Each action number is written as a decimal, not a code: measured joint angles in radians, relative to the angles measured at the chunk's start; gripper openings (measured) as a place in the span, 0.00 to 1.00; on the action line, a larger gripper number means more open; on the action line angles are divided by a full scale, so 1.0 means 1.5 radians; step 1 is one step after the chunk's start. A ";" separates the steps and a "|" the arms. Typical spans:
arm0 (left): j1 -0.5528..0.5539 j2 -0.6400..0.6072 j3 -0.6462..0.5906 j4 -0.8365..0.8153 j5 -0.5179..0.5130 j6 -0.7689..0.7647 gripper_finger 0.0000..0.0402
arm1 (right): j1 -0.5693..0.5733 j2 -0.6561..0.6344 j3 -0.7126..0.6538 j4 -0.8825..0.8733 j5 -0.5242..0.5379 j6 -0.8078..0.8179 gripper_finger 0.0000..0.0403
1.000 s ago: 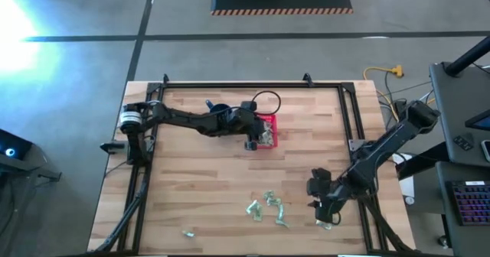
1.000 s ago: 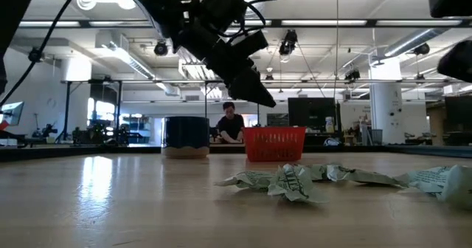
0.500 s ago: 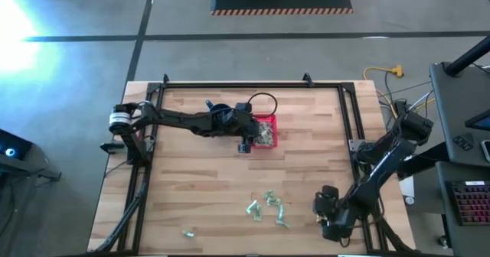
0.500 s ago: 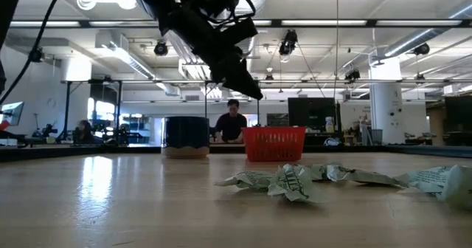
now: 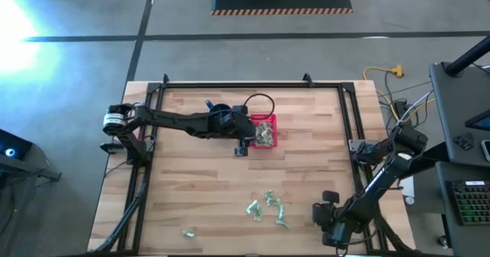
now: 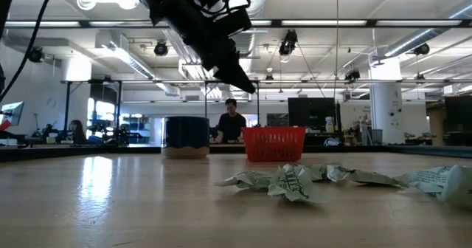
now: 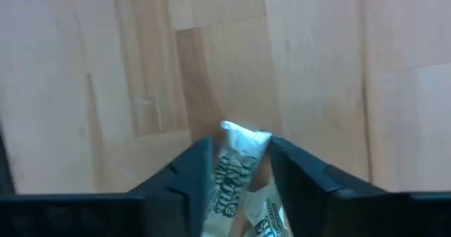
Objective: Pick and place items into bin
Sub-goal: Put the green stevia packet into the red bin
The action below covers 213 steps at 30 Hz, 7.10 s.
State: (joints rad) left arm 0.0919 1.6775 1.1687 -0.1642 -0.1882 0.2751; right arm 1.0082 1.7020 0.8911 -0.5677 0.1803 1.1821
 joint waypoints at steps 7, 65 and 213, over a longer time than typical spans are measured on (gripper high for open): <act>-0.014 -0.051 -0.003 -0.120 -0.003 -0.060 0.52 | -0.001 -0.005 0.020 -0.019 0.062 -0.055 0.06; -0.456 -0.294 -0.311 -0.227 -0.009 -0.606 0.52 | -0.814 -0.138 0.021 0.252 -0.023 -0.866 0.15; 0.017 0.082 -0.082 0.418 0.018 0.013 0.47 | 0.019 -0.058 0.009 -0.145 -0.051 0.318 0.41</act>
State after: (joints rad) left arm 0.1176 1.8000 1.0458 0.4623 -0.1612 0.2943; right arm 1.0363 1.6147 0.9047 -0.7848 0.1036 1.6592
